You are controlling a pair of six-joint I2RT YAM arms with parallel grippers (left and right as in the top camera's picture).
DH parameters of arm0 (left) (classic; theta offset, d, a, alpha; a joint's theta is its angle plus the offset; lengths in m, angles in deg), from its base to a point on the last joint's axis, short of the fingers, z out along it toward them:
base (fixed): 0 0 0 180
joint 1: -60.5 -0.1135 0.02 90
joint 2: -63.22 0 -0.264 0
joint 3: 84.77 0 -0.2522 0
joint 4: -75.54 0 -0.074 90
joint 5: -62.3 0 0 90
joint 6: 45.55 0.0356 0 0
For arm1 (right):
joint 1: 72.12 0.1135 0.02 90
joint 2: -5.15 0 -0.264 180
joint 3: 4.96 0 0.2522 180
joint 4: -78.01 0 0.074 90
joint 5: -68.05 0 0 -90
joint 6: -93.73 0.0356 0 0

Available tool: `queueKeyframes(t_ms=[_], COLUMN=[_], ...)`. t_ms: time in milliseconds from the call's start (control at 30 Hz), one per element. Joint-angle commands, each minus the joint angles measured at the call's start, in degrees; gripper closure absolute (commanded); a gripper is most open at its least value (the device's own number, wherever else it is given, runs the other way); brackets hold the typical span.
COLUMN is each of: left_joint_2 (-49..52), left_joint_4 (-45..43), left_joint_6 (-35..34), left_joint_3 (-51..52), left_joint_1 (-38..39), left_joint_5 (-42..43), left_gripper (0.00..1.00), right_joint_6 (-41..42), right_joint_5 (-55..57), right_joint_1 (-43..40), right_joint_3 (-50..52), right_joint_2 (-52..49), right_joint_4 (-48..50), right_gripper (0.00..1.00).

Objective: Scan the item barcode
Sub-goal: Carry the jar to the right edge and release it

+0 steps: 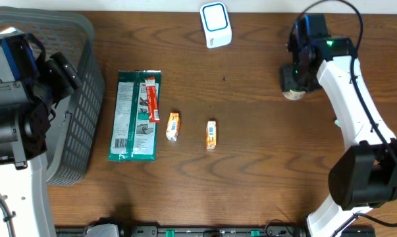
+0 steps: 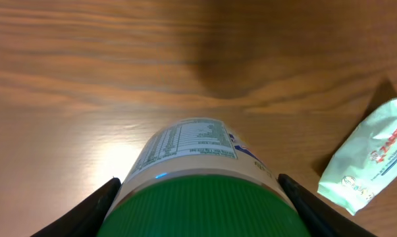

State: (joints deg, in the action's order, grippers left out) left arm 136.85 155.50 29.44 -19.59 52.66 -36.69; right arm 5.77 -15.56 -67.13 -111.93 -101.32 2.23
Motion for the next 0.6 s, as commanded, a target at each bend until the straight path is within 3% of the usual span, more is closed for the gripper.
queueKeyframes(t_ms=[0, 233, 500, 533, 567], left_joint_2=[0.11, 0.11, 0.11, 0.11, 0.11], left_joint_4=[0.04, 0.04, 0.04, 0.04, 0.04], left_joint_6=[-0.09, -0.09, -0.09, -0.09, -0.09], left_joint_3=[-0.33, -0.33, -0.33, -0.33, -0.33], left_joint_1=[-0.24, -0.24, -0.24, -0.24, -0.24], left_joint_5=[-0.50, -0.52, -0.50, -0.50, -0.52], left_gripper=[0.12, 0.12, 0.12, 0.12, 0.12], right_joint_6=[1.60, 2.21, 7.10, 8.26, 9.49], right_joint_5=[2.16, 2.14, 2.12, 2.10, 2.01], right_joint_1=[-4.59, -13.46, -22.67, -23.67, -24.70], right_joint_3=[6.80, 18.62, 22.51, 22.51, 22.51], right_joint_2=[1.20, 1.20, 1.20, 1.20, 1.20], right_joint_4=[5.51, 20.11, 25.00, 25.00, 25.00], right_gripper=[0.99, 0.99, 0.99, 0.94, 0.79])
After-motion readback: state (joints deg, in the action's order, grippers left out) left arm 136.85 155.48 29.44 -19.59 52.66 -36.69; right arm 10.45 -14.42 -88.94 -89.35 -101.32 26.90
